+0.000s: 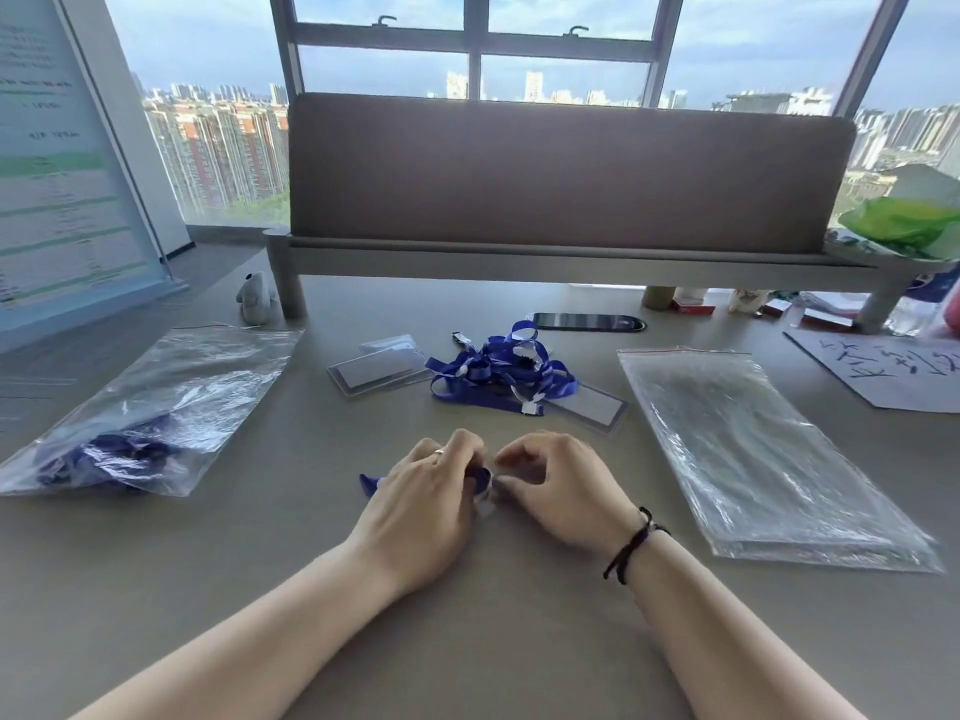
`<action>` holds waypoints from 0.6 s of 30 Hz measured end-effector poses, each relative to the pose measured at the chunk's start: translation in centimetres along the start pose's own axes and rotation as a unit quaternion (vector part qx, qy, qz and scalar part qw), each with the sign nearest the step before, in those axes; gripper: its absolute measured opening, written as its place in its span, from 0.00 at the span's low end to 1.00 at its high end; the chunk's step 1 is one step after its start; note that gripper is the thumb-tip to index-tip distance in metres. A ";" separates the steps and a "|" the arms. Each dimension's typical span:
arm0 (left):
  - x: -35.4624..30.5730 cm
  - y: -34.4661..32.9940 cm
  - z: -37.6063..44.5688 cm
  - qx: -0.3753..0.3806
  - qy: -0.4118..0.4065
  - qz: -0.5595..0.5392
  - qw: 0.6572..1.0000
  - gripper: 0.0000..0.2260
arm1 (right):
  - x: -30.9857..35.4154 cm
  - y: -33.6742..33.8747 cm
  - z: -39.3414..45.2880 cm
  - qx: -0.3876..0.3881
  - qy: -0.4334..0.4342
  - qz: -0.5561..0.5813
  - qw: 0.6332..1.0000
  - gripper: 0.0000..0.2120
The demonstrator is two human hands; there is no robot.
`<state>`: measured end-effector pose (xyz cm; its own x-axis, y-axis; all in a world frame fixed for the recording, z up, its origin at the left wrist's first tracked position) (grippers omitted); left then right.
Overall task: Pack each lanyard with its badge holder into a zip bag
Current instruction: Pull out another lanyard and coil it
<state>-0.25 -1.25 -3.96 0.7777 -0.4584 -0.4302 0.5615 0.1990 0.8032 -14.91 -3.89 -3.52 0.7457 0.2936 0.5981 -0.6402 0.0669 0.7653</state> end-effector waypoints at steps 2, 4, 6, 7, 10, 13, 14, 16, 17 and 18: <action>0.2 0.2 -0.2 -0.007 0.025 -0.027 0.999 0.04 | 0.5 -0.5 -0.2 0.034 0.037 -0.015 0.999 0.07; 0.3 0.2 -0.2 -0.003 0.022 -0.020 1.000 0.04 | 0.7 -0.5 -0.3 0.047 0.044 -0.003 0.998 0.06; -0.1 0.2 -0.3 0.043 0.013 -0.013 0.999 0.17 | 1.0 -0.5 -0.4 0.051 0.055 0.003 0.997 0.04; -0.3 -0.1 -0.4 0.074 0.006 0.005 0.997 0.21 | 1.1 -0.5 -0.4 0.052 0.059 0.005 0.997 0.03; -0.5 -1.4 -1.2 0.170 -0.002 0.102 0.980 0.25 | 1.4 -0.5 -0.6 0.041 0.059 0.000 0.997 0.03; -0.5 -1.8 -2.4 0.229 0.013 0.176 0.957 0.38 | 1.9 -0.6 -0.7 0.032 0.051 -0.017 0.998 0.04; -0.6 -1.8 -2.6 0.233 0.012 0.182 0.955 0.41 | 2.1 -0.7 -0.8 0.036 0.050 -0.026 0.998 0.04; -0.4 -1.6 -2.7 0.235 0.012 0.183 0.954 0.41 | 2.6 -0.8 -1.1 0.043 0.056 -0.044 0.997 0.05; -0.3 -1.5 -2.6 0.233 0.009 0.182 0.955 0.39 | 2.7 -0.8 -1.4 0.046 0.059 -0.050 0.996 0.05; -0.2 -1.3 -2.6 0.231 0.003 0.180 0.956 0.38 | 2.8 -0.8 -1.8 0.049 0.063 -0.056 0.995 0.05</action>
<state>-0.44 0.81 -5.97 0.8994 -0.4272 -0.0927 0.0736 -0.0612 0.9954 -12.61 -1.42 -2.90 0.7776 0.4080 0.4785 -0.5295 0.0145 0.8482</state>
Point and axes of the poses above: each hand's wrist, its own z-axis towards the middle knuckle, its own y-axis out of the back of the hand, x = y × z, the point moved 7 cm from there along z, towards the middle knuckle, and after that the axes turned 4 degrees about -x, right-handed, at the moved point
